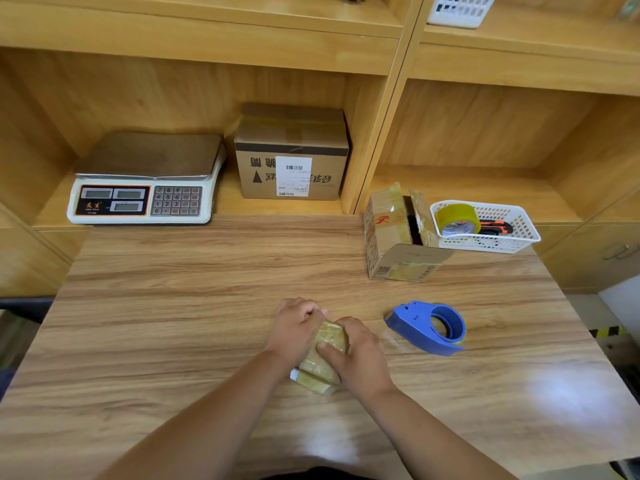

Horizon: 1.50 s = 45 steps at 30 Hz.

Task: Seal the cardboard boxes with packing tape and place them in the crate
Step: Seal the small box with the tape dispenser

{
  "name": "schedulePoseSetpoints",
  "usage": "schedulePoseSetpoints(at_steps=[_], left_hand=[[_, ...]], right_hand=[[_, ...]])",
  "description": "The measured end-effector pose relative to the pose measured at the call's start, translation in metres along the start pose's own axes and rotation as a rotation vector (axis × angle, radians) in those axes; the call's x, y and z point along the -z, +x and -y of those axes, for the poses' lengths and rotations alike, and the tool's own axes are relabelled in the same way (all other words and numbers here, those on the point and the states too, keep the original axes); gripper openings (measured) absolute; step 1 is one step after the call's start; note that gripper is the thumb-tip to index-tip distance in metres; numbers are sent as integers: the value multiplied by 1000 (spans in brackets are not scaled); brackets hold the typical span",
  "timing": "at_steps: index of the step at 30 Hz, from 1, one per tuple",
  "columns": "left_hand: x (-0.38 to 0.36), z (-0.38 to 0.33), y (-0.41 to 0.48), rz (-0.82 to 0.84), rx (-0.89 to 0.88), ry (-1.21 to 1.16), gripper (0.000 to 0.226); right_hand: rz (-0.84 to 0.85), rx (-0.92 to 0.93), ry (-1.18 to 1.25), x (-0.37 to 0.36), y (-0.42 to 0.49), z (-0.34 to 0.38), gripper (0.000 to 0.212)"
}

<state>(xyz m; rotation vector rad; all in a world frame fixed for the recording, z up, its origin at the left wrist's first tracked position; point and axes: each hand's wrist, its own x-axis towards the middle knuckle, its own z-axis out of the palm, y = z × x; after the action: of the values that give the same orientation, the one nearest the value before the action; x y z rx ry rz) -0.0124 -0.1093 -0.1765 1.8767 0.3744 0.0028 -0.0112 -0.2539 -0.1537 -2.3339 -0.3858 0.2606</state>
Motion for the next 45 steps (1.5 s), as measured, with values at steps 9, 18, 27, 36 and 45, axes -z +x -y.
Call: schedulePoseSetpoints(at_steps=[9,18,27,36,45], left_hand=[[4,-6,-6,-15,-38,60,20],[3,-5,-31,-86,176,325,42],[11,-8,-44,-83,138,-140,20],[24,24,-65,63,11,62,51],[42,31,-56,94,20,274,94]], right_hand=[[11,-170,145,3,3,-5,29],[84,-275,-64,-1,-15,2,44],[29,-7,-65,-4,-25,2,53],[219,55,-139,-9,-38,-20,91],[281,-67,-66,-6,-23,-18,130]])
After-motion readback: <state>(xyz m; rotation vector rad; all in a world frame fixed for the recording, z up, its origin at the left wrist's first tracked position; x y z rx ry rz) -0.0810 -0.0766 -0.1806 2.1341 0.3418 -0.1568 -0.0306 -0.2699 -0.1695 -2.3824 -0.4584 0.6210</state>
